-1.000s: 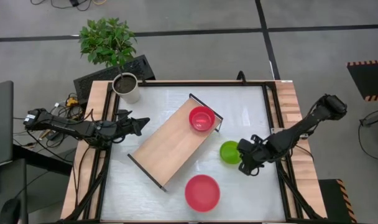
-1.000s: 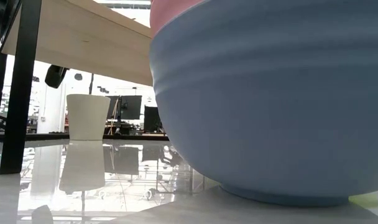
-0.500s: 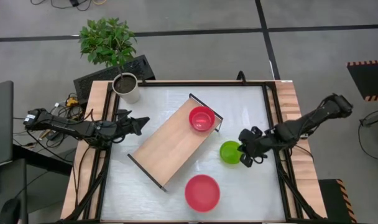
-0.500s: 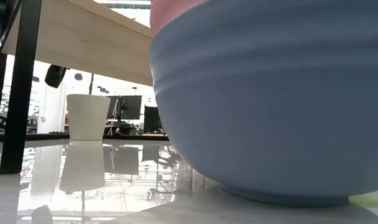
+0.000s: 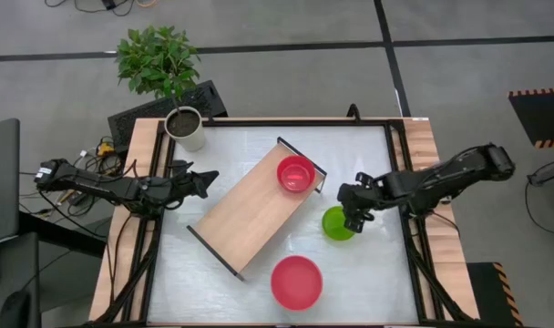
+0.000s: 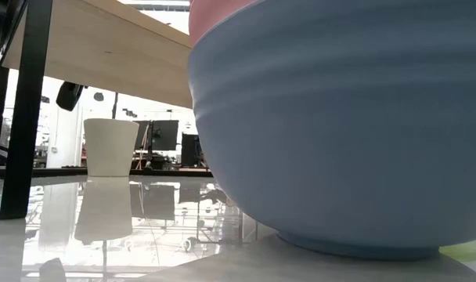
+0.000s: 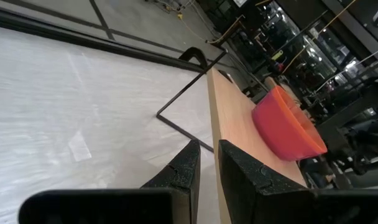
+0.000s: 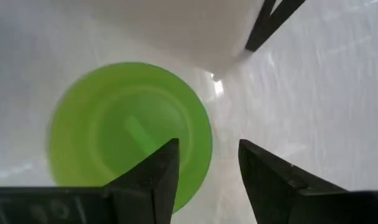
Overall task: Place and stack bowls onto a shelf
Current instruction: Stack the green bowl on top of the red bowl into the shelf
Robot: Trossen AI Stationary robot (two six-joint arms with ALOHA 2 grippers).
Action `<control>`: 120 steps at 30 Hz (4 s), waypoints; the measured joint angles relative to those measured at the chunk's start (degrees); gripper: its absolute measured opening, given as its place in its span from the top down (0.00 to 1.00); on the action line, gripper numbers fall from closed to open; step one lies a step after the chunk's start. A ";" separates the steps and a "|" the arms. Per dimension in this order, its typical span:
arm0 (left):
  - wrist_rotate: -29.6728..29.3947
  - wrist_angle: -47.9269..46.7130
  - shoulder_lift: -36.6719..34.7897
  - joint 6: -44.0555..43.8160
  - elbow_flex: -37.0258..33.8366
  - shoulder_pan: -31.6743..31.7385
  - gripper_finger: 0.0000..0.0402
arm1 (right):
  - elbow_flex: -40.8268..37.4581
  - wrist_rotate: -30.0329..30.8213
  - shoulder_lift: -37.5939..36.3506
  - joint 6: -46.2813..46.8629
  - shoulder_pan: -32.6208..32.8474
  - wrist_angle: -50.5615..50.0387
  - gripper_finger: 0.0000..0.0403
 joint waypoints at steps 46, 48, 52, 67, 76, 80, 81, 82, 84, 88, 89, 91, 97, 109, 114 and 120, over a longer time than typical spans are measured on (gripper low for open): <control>-1.40 -2.94 0.00 0.00 -0.02 0.00 0.89 | 0.35 -8.20 6.99 -4.53 17.64 4.00 0.63; -1.40 -2.97 0.00 0.00 -0.02 -0.02 0.89 | 0.35 -7.80 7.63 -4.59 17.57 4.11 0.63; -1.40 -2.99 0.00 0.02 -0.02 -0.02 0.89 | 0.35 -7.07 8.65 -5.17 17.53 4.10 0.63; -1.11 -4.15 0.00 -1.16 -0.02 0.00 0.89 | -2.08 -6.58 9.27 -3.89 17.53 4.42 0.64; -0.96 -4.13 0.00 -1.20 -0.02 0.00 0.89 | -2.08 -6.59 9.20 -3.69 17.59 4.70 0.74; -0.98 -4.13 0.00 -1.07 -0.02 -0.01 0.89 | -2.08 -6.60 9.20 -3.68 17.51 4.70 0.79; -0.98 -4.14 0.00 -1.03 -0.02 -0.01 0.89 | -2.08 -6.60 9.20 -3.68 17.51 4.70 0.80; -0.98 -4.13 0.00 -0.91 -0.02 -0.02 0.89 | -2.08 -6.60 9.20 -3.68 17.51 4.70 0.82; -0.98 -4.14 0.00 -0.89 -0.02 -0.01 0.89 | -2.08 -6.60 9.20 -3.68 17.51 4.68 0.87; -0.96 -4.15 0.00 -0.87 -0.02 -0.02 0.89 | -2.01 -6.60 9.14 -3.67 17.51 4.74 0.95; -0.98 -4.12 0.00 -0.87 -0.02 0.00 0.89 | -2.01 -6.60 9.14 -3.62 17.51 4.81 0.95; -1.05 -4.15 0.00 -0.87 -0.02 0.00 0.89 | -2.01 -6.60 9.14 -3.26 17.51 5.07 0.95; -1.20 -4.13 0.00 -0.89 -0.02 -0.02 0.89 | 0.04 -6.70 9.04 -3.09 17.53 4.34 0.95; -1.20 -5.00 -0.01 -0.98 -0.02 0.00 0.89 | 2.89 -5.74 2.55 5.85 17.53 -1.79 0.95; -1.18 -5.33 0.00 -1.11 -0.02 -0.02 0.89 | 4.10 -6.44 -0.74 8.67 17.58 -1.81 0.95; -1.25 -5.31 -0.02 -1.29 -0.02 -0.02 0.89 | 6.25 -6.81 -3.84 13.07 17.17 -5.29 0.95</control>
